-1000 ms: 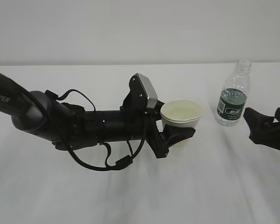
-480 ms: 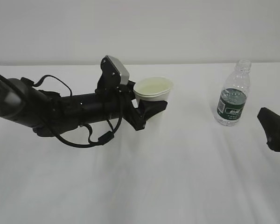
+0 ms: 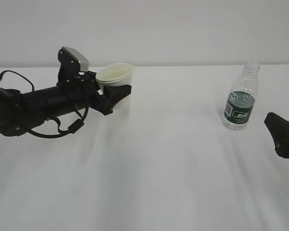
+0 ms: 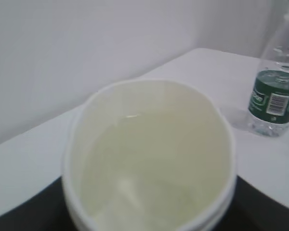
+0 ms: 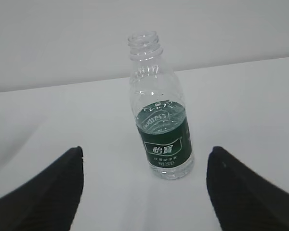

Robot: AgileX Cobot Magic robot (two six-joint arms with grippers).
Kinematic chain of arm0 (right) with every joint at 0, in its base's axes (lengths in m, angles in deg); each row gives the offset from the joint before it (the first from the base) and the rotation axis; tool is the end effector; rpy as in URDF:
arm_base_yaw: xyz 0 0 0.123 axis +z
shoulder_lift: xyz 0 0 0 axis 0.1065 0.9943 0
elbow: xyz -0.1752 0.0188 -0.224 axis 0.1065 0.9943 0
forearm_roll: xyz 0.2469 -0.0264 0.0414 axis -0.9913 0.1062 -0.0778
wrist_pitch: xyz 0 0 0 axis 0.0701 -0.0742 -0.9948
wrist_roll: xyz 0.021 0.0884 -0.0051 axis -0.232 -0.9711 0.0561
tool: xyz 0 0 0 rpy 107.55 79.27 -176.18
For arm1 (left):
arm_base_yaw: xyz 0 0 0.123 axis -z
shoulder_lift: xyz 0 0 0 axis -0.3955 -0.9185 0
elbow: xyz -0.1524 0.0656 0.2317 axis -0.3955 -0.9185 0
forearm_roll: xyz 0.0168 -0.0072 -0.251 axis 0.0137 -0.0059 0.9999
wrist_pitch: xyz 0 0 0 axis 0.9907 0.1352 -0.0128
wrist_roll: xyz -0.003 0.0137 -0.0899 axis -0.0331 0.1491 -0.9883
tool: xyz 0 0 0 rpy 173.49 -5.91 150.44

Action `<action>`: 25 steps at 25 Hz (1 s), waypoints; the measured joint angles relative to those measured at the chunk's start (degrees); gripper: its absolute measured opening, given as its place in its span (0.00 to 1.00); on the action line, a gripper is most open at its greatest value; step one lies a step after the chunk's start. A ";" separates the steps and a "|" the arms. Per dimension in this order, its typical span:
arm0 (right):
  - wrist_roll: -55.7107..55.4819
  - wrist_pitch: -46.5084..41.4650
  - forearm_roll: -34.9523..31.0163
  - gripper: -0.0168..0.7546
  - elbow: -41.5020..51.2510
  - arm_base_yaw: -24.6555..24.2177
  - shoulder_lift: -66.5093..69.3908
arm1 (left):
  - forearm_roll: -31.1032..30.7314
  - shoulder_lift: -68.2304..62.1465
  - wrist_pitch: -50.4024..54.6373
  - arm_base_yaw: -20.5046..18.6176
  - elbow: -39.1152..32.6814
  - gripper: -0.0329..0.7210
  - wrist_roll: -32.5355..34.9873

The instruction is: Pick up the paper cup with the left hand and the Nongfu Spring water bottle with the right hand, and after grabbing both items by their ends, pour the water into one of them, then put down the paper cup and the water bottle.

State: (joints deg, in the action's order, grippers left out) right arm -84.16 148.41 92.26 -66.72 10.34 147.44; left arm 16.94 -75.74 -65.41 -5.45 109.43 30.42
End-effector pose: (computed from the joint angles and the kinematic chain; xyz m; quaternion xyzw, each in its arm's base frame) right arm 0.1966 0.0234 0.1509 -0.0134 0.7709 0.0978 0.6293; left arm 0.3772 -0.1750 0.1313 0.3263 0.6727 -0.2955 0.5947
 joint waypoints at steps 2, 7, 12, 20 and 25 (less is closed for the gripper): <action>0.00 0.00 0.00 0.79 0.00 0.00 0.00 | 0.49 0.38 -1.33 -1.90 -0.95 0.65 0.00; -0.10 0.00 0.13 0.79 0.00 0.00 0.00 | 1.98 0.72 -3.76 -6.12 -3.30 0.65 1.53; -0.10 0.00 0.13 0.79 0.00 0.00 0.00 | 4.42 0.72 -4.49 -8.62 -6.23 0.65 5.88; -0.10 0.00 1.08 0.79 0.00 0.00 0.00 | 11.53 0.72 -6.63 -9.28 -10.55 0.65 11.75; -0.10 0.00 1.57 0.79 0.00 0.00 0.00 | 12.59 0.85 -6.76 -9.28 -11.69 0.63 12.35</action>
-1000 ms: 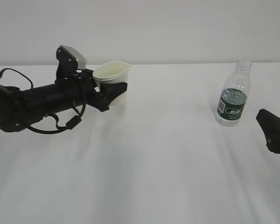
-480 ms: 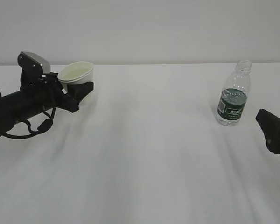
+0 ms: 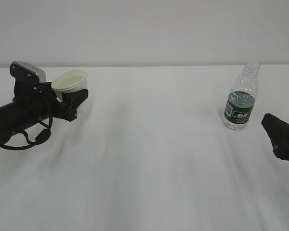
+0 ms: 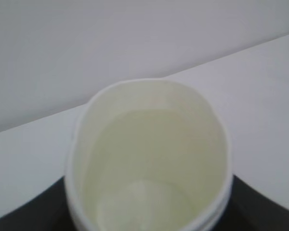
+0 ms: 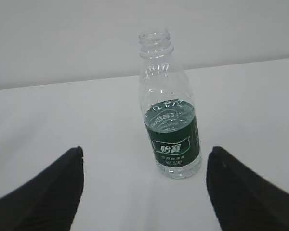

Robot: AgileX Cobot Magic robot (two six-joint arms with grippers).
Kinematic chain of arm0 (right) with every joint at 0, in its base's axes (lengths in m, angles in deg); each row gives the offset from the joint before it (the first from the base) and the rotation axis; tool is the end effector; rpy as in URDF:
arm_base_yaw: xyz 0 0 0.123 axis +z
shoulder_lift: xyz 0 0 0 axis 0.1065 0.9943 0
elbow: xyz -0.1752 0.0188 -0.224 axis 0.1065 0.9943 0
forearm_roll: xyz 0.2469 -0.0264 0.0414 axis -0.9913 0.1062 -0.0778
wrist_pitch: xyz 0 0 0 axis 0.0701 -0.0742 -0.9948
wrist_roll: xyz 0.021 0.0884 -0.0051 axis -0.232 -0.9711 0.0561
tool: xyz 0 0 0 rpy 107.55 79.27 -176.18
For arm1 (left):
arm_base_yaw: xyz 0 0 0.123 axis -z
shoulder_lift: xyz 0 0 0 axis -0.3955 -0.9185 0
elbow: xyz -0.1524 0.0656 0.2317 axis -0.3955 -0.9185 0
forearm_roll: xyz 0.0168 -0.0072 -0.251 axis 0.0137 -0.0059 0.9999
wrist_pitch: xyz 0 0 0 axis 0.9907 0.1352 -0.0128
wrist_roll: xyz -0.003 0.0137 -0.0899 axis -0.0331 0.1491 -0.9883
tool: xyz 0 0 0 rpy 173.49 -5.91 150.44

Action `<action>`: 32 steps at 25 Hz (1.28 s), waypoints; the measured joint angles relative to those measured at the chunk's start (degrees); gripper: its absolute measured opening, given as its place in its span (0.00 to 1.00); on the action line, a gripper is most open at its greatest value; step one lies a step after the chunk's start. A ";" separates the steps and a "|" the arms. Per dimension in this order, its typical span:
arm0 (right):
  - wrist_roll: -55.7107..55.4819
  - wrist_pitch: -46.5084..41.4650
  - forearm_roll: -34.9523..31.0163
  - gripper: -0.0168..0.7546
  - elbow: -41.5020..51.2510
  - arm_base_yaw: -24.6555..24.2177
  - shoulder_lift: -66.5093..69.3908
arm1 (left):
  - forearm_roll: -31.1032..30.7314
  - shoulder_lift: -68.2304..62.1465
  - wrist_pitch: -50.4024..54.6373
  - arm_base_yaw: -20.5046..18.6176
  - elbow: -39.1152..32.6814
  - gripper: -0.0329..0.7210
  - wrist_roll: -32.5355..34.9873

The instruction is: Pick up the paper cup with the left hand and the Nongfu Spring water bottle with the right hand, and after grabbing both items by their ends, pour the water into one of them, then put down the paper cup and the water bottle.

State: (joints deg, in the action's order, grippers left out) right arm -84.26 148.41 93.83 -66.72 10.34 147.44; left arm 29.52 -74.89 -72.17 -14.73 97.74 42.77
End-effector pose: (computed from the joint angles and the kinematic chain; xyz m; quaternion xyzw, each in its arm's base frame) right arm 0.1962 0.0256 0.1509 -0.0251 0.7708 0.1042 0.6280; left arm 0.3656 -0.0956 0.1087 0.2306 0.7104 -0.1937 0.6361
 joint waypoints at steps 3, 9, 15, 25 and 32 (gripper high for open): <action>0.00 0.00 0.13 0.79 0.00 0.00 0.00 | 0.50 0.00 0.00 0.00 -0.68 0.62 0.19; 0.00 0.00 0.63 0.79 0.00 0.00 0.00 | 0.81 0.12 0.00 0.00 -2.16 0.62 0.94; 0.00 0.00 0.98 0.79 0.00 0.00 0.00 | 2.24 -0.81 -0.26 0.00 -2.26 0.62 1.37; 0.00 0.00 1.01 0.79 0.00 0.00 0.00 | 5.29 -4.83 -0.26 0.00 -2.26 0.61 2.79; -0.02 0.00 1.15 0.79 0.00 0.00 0.00 | 6.38 -6.78 -1.17 0.00 -0.90 0.61 3.01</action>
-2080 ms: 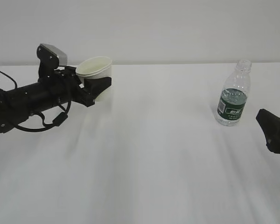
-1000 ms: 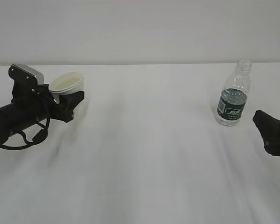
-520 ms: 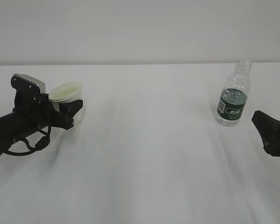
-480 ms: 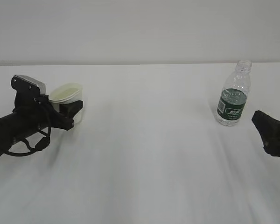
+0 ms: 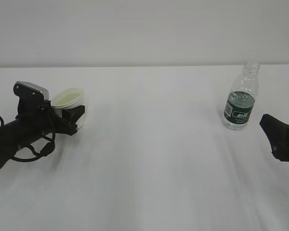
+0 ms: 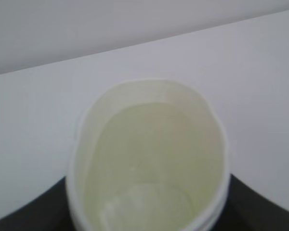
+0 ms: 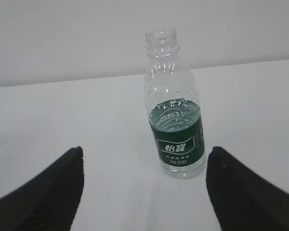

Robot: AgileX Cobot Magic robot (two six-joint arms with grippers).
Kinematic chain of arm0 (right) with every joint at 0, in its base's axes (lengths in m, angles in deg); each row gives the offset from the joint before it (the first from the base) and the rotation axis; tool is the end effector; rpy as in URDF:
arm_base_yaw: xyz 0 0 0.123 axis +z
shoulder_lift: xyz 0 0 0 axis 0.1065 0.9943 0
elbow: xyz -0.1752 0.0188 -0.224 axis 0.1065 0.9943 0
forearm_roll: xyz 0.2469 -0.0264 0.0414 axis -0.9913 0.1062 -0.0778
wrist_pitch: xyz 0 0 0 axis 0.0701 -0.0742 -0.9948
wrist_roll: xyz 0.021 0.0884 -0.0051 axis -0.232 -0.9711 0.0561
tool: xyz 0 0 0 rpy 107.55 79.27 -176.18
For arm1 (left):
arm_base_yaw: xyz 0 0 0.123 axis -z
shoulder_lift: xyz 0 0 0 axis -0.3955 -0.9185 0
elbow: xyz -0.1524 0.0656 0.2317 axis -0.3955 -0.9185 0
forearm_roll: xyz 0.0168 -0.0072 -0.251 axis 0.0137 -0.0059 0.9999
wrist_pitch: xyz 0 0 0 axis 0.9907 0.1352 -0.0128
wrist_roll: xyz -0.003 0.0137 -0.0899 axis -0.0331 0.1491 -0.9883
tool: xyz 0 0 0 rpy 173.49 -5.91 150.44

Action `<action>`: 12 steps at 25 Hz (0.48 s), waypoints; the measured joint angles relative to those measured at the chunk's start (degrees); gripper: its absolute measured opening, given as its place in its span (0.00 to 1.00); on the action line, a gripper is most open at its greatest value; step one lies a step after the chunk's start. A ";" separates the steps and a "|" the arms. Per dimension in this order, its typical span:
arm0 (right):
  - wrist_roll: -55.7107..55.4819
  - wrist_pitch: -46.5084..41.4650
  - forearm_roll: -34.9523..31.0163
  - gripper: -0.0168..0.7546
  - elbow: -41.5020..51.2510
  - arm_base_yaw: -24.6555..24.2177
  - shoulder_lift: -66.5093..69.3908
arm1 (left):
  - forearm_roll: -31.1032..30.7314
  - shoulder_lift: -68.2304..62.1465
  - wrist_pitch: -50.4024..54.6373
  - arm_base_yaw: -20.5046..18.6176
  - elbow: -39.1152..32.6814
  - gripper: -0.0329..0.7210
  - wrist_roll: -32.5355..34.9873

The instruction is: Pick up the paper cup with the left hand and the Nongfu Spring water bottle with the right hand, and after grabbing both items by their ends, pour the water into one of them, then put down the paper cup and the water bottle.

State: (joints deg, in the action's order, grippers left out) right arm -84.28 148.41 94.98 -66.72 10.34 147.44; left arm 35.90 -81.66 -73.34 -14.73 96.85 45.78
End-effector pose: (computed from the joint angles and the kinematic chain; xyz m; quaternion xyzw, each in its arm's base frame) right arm 0.1958 0.0272 0.1508 -0.0340 0.7707 0.1086 0.6270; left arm 0.3627 -0.0872 0.0648 0.1933 0.7509 -0.1673 0.6089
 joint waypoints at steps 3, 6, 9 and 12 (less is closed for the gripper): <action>-0.10 0.00 0.00 0.79 0.00 0.00 0.00 | 0.27 -0.59 -0.42 0.00 0.83 0.61 0.00; -0.10 0.00 0.09 0.79 0.00 0.00 0.00 | 0.31 -0.68 -0.42 0.00 0.96 0.60 0.00; -0.10 0.00 0.13 0.79 0.00 0.00 0.00 | 0.41 -0.68 -0.42 0.00 0.96 0.61 0.00; -0.10 0.00 0.22 0.79 0.00 0.00 0.00 | 0.40 -0.68 -0.42 0.00 0.96 0.65 0.00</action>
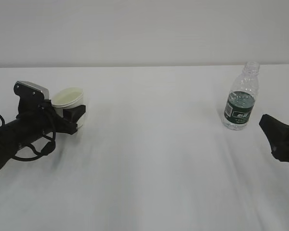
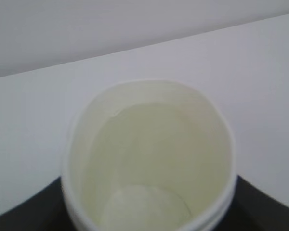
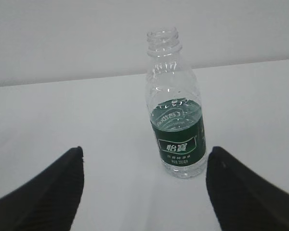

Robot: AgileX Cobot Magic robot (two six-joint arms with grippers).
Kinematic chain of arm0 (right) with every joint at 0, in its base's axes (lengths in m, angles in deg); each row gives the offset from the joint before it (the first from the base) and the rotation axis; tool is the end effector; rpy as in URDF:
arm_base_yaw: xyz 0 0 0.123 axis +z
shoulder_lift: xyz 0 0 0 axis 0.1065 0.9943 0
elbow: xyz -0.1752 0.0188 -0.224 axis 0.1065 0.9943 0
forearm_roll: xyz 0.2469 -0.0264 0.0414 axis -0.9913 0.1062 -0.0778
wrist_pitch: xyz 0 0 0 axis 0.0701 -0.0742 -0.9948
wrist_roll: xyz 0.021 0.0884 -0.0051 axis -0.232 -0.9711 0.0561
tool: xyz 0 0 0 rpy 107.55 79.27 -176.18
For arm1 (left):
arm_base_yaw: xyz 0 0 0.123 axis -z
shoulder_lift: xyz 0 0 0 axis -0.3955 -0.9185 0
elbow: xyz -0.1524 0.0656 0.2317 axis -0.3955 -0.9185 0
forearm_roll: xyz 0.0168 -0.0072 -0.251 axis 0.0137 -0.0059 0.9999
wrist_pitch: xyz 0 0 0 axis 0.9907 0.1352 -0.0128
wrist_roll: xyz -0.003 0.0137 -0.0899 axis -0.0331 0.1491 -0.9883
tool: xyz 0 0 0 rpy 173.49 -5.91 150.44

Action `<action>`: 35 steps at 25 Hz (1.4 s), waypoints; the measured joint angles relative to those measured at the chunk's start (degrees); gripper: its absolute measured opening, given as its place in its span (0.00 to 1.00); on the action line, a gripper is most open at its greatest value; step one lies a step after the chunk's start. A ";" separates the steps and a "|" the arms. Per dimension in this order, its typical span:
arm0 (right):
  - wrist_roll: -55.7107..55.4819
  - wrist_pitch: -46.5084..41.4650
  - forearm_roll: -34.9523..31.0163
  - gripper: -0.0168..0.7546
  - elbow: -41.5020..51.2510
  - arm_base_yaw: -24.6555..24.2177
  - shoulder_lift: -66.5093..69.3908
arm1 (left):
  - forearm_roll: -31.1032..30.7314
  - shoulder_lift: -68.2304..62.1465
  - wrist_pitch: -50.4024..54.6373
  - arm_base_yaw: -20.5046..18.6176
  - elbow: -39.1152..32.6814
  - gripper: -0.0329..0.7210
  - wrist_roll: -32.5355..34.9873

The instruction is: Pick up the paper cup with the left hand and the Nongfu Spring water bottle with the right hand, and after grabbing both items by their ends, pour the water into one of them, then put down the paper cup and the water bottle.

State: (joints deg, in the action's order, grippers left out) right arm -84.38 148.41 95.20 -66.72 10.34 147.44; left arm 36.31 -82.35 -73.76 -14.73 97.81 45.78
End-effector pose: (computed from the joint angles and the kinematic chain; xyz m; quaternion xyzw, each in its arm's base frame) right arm 0.1957 0.0275 0.1508 -0.0350 0.7707 0.1100 0.6267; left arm 0.3666 -0.0874 0.0638 0.1900 0.7477 -0.1667 0.6140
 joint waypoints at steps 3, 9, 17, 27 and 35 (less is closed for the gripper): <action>0.00 0.00 0.00 0.79 0.00 0.00 0.00 | 0.00 0.00 0.23 0.00 0.00 0.70 0.06; -0.02 0.00 0.00 0.79 0.00 0.00 0.00 | 0.00 0.00 0.44 0.00 0.00 0.74 0.06; -0.12 0.00 0.00 0.79 0.00 0.00 0.00 | 0.04 0.00 0.21 0.00 0.00 0.86 0.06; -0.23 0.00 0.00 0.79 0.00 0.00 0.00 | 0.14 0.00 0.10 0.00 -0.64 0.90 0.06; -0.23 0.00 0.17 0.79 0.00 0.00 0.00 | 0.57 1.91 -0.01 0.00 -3.30 0.90 0.06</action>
State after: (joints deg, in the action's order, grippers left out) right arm -84.61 148.41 95.37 -66.72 10.34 147.44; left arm 36.88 -80.43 -73.77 -14.73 94.51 45.84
